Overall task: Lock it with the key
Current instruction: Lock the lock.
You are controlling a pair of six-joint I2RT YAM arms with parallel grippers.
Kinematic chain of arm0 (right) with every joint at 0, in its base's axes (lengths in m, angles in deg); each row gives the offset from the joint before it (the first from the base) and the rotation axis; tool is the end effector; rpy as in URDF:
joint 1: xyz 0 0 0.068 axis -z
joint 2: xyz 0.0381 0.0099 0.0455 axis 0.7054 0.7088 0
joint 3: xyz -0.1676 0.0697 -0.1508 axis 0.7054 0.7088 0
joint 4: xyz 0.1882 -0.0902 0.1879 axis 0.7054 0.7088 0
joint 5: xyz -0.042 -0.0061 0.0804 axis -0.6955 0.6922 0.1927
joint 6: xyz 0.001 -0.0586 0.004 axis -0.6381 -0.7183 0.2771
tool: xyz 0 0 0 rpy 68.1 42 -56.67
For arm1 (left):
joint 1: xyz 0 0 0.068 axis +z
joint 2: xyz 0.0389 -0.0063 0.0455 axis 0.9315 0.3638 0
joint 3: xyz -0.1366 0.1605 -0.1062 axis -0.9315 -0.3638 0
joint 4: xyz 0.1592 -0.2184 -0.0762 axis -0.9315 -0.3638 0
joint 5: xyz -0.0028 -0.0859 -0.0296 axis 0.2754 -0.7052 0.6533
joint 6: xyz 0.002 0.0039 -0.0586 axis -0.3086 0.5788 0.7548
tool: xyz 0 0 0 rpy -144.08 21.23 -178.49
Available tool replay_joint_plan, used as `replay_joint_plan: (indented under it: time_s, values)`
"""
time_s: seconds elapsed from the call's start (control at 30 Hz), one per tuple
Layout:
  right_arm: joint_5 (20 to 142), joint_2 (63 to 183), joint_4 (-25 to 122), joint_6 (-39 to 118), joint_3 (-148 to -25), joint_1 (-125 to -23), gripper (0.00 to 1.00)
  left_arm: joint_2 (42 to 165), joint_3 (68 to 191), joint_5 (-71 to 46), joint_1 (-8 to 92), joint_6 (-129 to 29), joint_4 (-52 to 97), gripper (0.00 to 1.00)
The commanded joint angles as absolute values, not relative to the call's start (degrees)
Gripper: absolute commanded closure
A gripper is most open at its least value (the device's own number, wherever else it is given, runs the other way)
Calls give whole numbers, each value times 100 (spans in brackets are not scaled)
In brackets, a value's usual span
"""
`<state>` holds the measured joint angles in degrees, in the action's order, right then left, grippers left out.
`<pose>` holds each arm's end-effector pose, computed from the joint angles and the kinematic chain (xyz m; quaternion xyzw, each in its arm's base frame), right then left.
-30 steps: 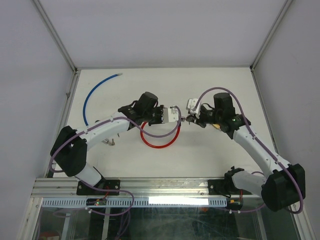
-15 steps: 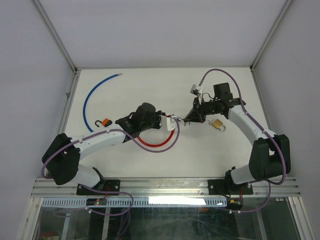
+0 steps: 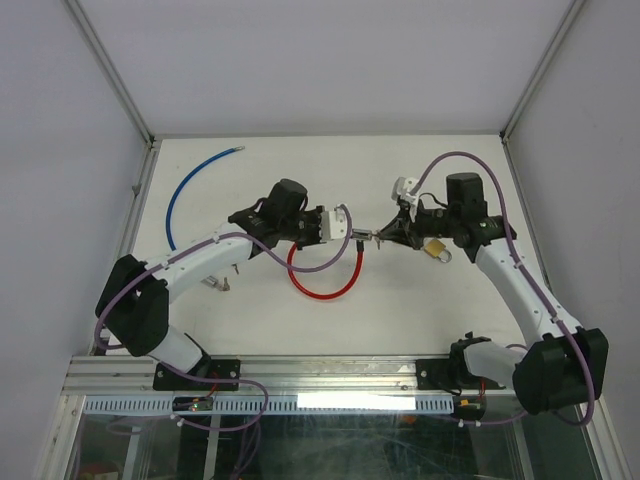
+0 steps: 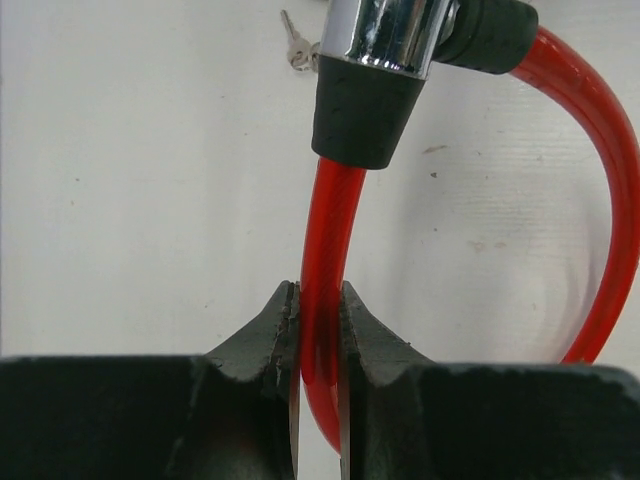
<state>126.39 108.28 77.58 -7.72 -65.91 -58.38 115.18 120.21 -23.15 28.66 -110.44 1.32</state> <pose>0.2613 0.0976 0.2608 -0.5332 0.6437 0.3078 0.4546 0.2666 -0.2415 0.2082 0.6796 0.6002 -0.1183 0.4049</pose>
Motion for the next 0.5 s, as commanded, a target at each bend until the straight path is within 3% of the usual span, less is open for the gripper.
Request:
replay_joint_plan:
  time_s: [0.0,0.23,0.47]
  values:
    - [13026,10858,8087,-817,-6921,-5455,100,11467,12110,-2018,3039,-10932,-161,100]
    - [14185,11632,8757,-504,-7352,-4818,100,10712,11315,-1058,2982,-10994,1011,100]
    - [14016,11494,7431,683,-6877,-4614,100,10720,11528,-1766,2993,-9445,1190,100]
